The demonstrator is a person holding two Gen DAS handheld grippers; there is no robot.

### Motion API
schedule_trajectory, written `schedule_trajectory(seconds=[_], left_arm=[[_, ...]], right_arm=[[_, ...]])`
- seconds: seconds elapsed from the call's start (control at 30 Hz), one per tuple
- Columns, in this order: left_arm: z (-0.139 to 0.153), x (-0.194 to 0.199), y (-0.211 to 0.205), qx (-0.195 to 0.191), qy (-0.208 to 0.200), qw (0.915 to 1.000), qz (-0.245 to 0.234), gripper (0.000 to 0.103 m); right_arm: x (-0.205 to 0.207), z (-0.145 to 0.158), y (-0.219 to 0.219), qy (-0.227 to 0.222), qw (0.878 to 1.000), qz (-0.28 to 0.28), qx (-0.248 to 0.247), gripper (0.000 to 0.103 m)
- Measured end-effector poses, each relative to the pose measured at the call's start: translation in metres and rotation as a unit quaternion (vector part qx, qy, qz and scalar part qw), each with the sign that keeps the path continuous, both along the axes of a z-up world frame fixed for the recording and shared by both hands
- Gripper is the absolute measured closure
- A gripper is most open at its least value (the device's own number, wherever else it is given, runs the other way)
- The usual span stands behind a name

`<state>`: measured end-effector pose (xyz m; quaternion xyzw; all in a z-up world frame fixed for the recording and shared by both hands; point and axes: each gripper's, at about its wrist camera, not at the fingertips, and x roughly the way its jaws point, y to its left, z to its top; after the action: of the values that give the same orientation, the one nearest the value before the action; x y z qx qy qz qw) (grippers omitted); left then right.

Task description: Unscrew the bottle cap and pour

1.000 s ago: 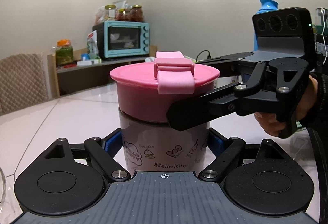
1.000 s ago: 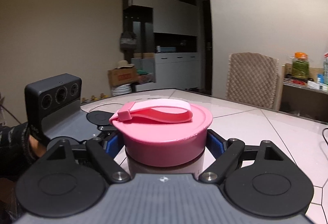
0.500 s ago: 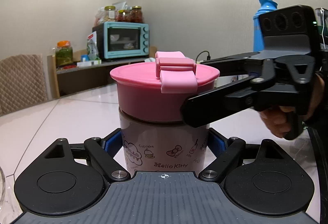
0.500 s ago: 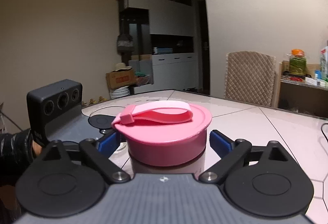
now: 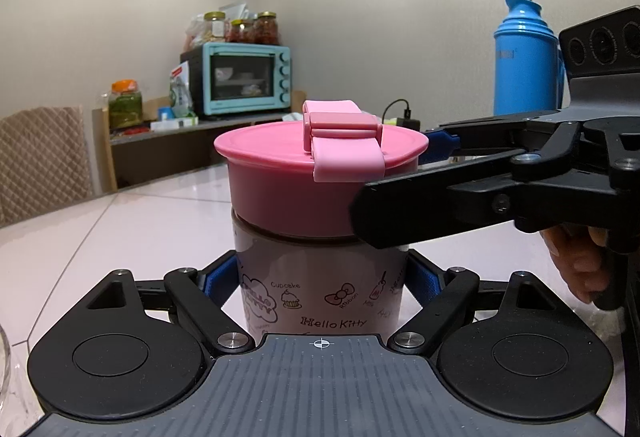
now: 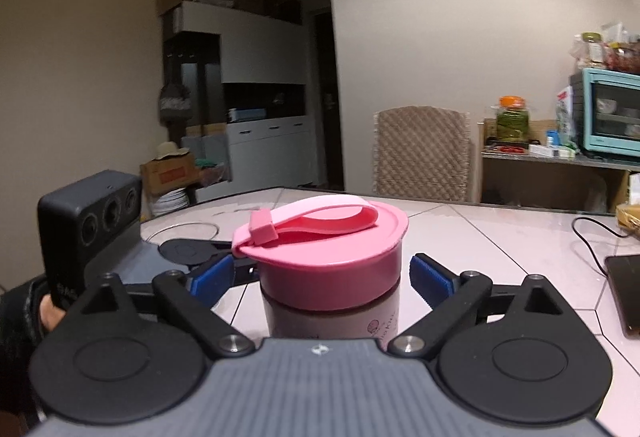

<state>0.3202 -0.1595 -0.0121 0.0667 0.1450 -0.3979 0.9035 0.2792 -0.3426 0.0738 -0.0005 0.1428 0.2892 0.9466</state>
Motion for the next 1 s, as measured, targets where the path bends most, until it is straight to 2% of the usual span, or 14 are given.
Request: schedule_trajectory(seconds=[0.53, 1.0], left_arm=[[0.002, -0.001, -0.002, -0.002, 0.001, 1.0000, 0.000, 0.014], [0.001, -0.002, -0.003, -0.001, 0.001, 1.0000, 0.001, 0.014]], right_arm=[[0.010, -0.006, 0.023, 0.003, 0.998, -0.068, 0.006, 0.004], [0.010, -0.006, 0.040, 0.010, 0.996, -0.084, -0.019, 0.005]])
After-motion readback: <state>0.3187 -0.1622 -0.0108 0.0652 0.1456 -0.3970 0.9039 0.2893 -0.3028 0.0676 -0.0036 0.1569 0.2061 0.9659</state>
